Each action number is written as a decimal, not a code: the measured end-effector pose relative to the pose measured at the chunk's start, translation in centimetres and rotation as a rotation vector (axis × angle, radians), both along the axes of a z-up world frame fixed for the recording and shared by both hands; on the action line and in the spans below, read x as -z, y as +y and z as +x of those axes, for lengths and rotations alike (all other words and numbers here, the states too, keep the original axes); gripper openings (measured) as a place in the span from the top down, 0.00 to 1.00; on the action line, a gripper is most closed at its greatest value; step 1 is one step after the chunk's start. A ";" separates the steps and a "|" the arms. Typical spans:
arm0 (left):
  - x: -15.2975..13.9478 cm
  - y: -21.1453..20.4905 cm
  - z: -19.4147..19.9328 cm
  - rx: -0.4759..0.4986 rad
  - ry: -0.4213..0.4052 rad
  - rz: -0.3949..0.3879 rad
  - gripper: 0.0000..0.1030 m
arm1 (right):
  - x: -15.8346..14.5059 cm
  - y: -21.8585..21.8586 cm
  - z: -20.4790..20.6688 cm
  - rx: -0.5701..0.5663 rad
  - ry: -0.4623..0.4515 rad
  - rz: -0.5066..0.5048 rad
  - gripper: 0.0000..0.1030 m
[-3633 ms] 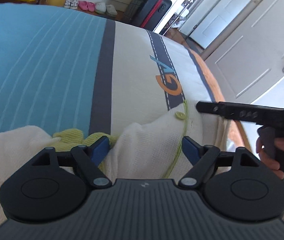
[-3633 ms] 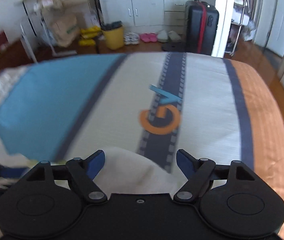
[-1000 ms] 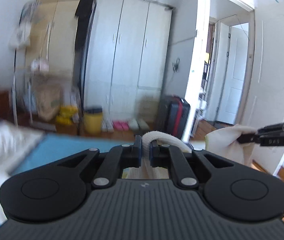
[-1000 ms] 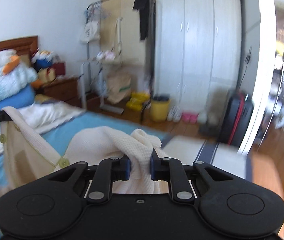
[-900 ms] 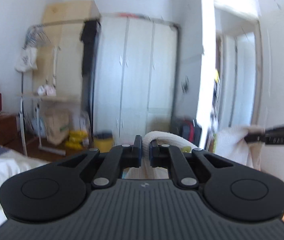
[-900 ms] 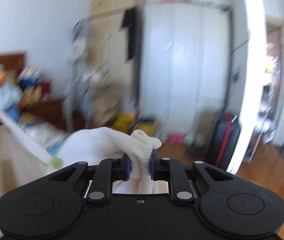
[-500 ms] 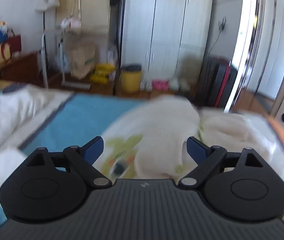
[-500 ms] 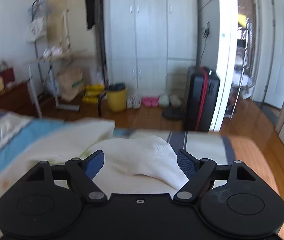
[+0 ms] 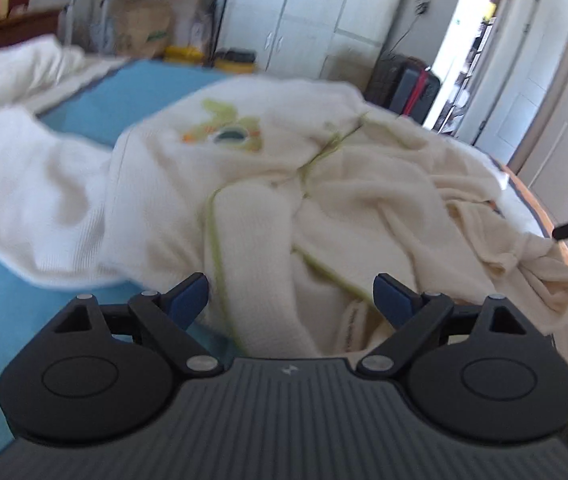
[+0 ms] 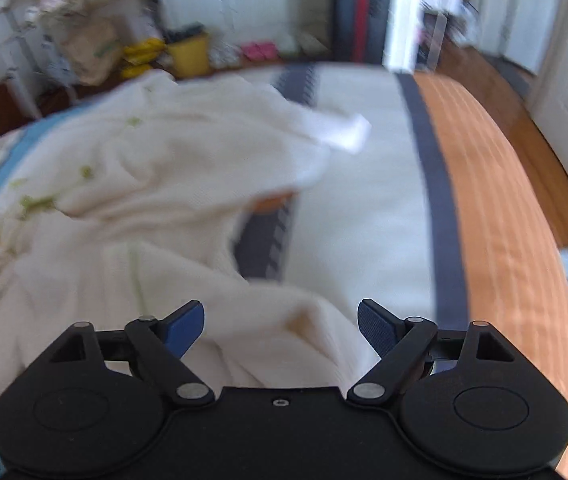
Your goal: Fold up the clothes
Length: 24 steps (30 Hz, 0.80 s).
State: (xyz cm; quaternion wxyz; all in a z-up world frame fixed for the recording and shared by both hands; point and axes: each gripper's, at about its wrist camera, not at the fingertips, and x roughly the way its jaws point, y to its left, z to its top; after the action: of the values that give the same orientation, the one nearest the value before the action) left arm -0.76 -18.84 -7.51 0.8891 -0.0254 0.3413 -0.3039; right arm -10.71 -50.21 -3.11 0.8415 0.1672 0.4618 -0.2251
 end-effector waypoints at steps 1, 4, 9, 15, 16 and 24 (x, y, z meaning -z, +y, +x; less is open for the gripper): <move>-0.7 -0.4 -0.3 0.024 -0.023 -0.003 0.13 | 0.5 -0.4 -0.8 0.041 0.027 0.003 0.15; -1.7 -1.4 -1.3 0.097 -0.049 -0.020 0.13 | 1.8 -1.5 -3.4 0.113 0.039 0.080 0.15; -0.6 -2.8 -2.0 0.140 -0.047 0.035 0.13 | 3.8 -3.2 -3.8 0.138 -0.002 0.235 0.37; -0.4 -2.4 -1.5 0.101 -0.012 0.024 0.13 | 0.6 0.2 -1.6 0.022 -0.082 -0.100 0.85; -0.7 -2.1 -1.7 0.098 -0.018 0.020 0.13 | -0.8 0.7 -2.1 0.036 -0.116 -0.197 0.86; -2.4 -0.2 -2.2 0.159 0.053 -0.094 0.13 | -5.8 -4.1 -7.5 0.400 -0.023 -0.598 0.87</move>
State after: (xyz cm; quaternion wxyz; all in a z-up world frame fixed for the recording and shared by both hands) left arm -2.97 -19.03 -5.08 0.8507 -0.0477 0.3510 -0.3883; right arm -18.25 -54.35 2.72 0.7976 0.0030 0.3243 -0.5086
